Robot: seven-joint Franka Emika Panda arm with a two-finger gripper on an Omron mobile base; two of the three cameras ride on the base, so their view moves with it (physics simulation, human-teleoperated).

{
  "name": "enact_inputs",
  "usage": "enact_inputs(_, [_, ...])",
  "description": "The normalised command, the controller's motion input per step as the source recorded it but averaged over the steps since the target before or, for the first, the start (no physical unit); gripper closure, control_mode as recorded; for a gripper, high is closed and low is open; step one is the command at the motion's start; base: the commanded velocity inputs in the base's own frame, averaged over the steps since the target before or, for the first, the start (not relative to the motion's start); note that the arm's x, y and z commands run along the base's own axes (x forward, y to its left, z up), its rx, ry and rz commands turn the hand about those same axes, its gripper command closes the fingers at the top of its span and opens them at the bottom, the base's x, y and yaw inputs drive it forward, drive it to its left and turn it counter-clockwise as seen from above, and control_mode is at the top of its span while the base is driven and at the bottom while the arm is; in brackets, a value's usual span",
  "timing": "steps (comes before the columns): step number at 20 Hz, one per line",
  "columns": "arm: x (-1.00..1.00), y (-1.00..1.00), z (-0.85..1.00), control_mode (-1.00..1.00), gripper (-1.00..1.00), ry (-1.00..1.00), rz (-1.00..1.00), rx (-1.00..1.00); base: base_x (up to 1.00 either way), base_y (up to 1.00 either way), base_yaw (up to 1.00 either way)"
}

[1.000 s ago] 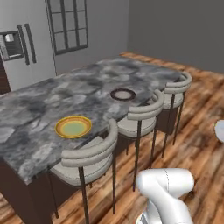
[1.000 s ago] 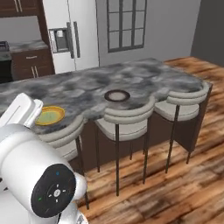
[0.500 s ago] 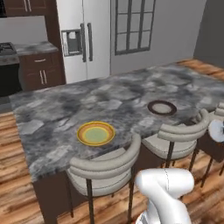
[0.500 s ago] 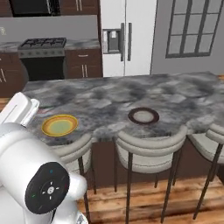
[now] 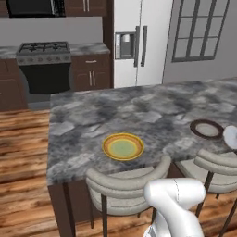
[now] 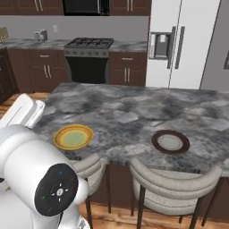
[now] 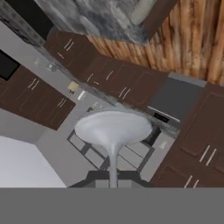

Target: Retrieve the wine glasses from the counter and place one next to each plate.

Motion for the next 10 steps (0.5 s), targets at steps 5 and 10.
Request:
enact_inputs(5, [0.0, 0.0, 0.0, 1.0, 1.0, 0.0, 0.0, 0.0, 0.84, -0.21, 0.35])
enact_inputs(10, [0.62, -0.1, -0.13, -1.0, 1.0, 0.05, 0.17, 0.01, 0.13, -0.02, 0.05])
